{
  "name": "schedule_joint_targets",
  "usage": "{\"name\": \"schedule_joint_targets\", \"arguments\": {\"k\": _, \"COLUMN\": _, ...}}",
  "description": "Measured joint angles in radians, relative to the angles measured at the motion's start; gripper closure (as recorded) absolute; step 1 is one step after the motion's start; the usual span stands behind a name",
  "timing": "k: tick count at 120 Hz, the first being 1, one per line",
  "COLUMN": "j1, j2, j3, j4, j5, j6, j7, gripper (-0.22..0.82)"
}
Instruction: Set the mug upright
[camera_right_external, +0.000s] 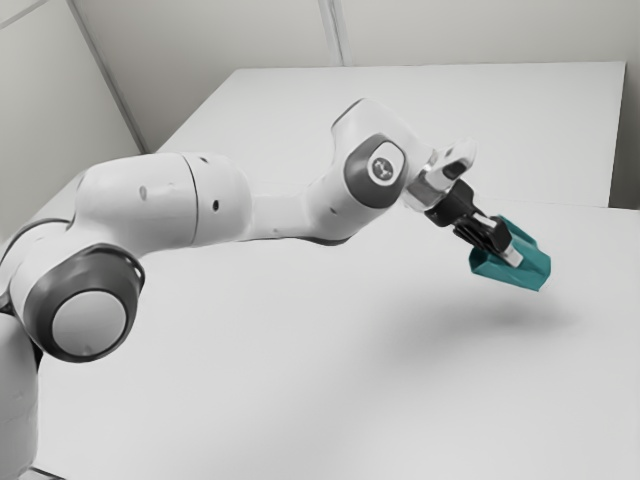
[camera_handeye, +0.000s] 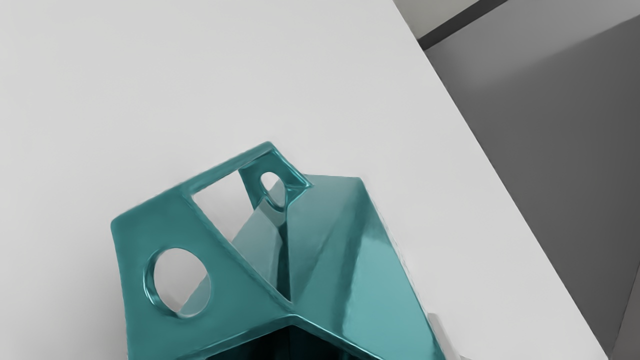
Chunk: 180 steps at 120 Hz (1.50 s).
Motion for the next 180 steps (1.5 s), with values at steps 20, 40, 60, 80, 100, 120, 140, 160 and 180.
{"name": "schedule_joint_targets", "arguments": {"k": 20, "j1": 0.059, "j2": -0.093, "j3": 0.0, "j4": -0.039, "j5": 0.314, "j6": -0.157, "j7": -0.17, "gripper": 0.78}}
{"name": "schedule_joint_targets", "arguments": {"k": 40, "j1": 0.147, "j2": -0.218, "j3": 0.0, "j4": -0.157, "j5": 0.497, "j6": -0.255, "j7": -0.306, "gripper": 0.78}}
{"name": "schedule_joint_targets", "arguments": {"k": 60, "j1": 0.228, "j2": -0.276, "j3": 0.0, "j4": -0.209, "j5": 0.579, "j6": -0.308, "j7": -0.398, "gripper": 0.78}}
{"name": "schedule_joint_targets", "arguments": {"k": 80, "j1": 0.297, "j2": -0.326, "j3": -0.002, "j4": -0.256, "j5": 0.688, "j6": -0.351, "j7": -0.459, "gripper": 0.78}}
{"name": "schedule_joint_targets", "arguments": {"k": 100, "j1": 0.33, "j2": -0.349, "j3": -0.001, "j4": -0.301, "j5": 0.729, "j6": -0.366, "j7": -0.497, "gripper": 0.78}}
{"name": "schedule_joint_targets", "arguments": {"k": 120, "j1": 0.349, "j2": -0.358, "j3": -0.001, "j4": -0.358, "j5": 0.766, "j6": -0.373, "j7": -0.528, "gripper": 0.78}}
{"name": "schedule_joint_targets", "arguments": {"k": 140, "j1": 0.366, "j2": -0.352, "j3": -0.001, "j4": -0.391, "j5": 0.796, "j6": -0.375, "j7": -0.553, "gripper": 0.78}}
{"name": "schedule_joint_targets", "arguments": {"k": 160, "j1": 0.366, "j2": -0.339, "j3": -0.001, "j4": -0.419, "j5": 0.819, "j6": -0.363, "j7": -0.572, "gripper": 0.78}}
{"name": "schedule_joint_targets", "arguments": {"k": 180, "j1": 0.368, "j2": -0.316, "j3": -0.001, "j4": -0.421, "j5": 0.833, "j6": -0.341, "j7": -0.586, "gripper": 0.78}}
